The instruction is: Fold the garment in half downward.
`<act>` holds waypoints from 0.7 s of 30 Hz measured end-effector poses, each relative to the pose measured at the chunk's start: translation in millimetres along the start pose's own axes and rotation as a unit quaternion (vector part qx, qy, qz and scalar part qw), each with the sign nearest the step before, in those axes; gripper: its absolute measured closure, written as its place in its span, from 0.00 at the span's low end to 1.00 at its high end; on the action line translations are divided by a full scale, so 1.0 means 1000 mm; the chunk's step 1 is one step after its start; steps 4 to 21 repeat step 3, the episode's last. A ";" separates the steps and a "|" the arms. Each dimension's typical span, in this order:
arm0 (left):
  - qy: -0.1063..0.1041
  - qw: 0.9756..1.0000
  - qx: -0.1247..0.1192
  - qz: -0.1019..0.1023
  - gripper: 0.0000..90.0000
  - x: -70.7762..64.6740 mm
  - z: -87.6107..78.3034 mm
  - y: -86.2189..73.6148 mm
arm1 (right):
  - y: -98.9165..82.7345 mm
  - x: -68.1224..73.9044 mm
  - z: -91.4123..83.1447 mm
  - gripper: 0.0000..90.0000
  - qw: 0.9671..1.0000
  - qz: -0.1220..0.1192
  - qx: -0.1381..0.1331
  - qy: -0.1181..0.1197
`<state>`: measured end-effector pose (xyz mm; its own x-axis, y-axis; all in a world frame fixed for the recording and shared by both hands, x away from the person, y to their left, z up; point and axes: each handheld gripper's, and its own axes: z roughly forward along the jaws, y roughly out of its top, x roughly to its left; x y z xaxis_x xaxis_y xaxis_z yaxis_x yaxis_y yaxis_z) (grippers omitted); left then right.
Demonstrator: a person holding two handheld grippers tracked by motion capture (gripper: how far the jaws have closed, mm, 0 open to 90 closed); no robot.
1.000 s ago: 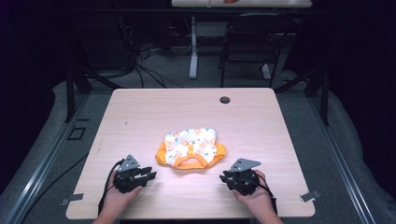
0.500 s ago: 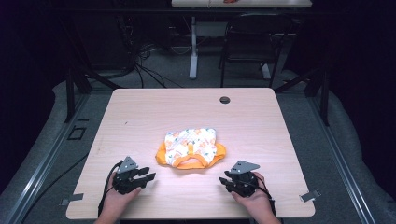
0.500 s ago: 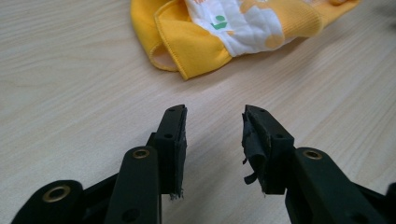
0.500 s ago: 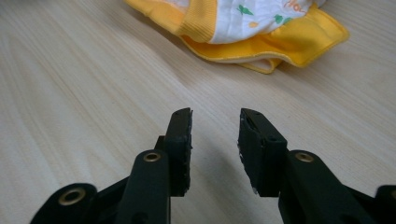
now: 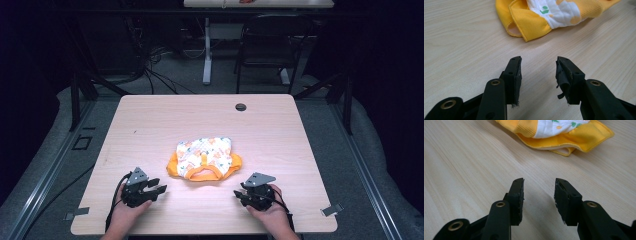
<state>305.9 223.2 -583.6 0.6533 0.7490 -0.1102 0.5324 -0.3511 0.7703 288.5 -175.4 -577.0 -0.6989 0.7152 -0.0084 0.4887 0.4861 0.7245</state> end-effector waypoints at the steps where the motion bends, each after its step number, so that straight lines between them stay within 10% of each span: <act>1: -0.001 1.000 -0.003 -0.001 0.62 0.000 0.000 0.000 | 0.000 0.000 0.000 0.65 1.000 -0.001 0.000 -0.001; 21: 0.003 1.000 -0.002 0.007 0.61 -0.001 0.001 0.001 | 0.000 0.000 0.001 0.65 1.000 -0.002 -0.002 -0.002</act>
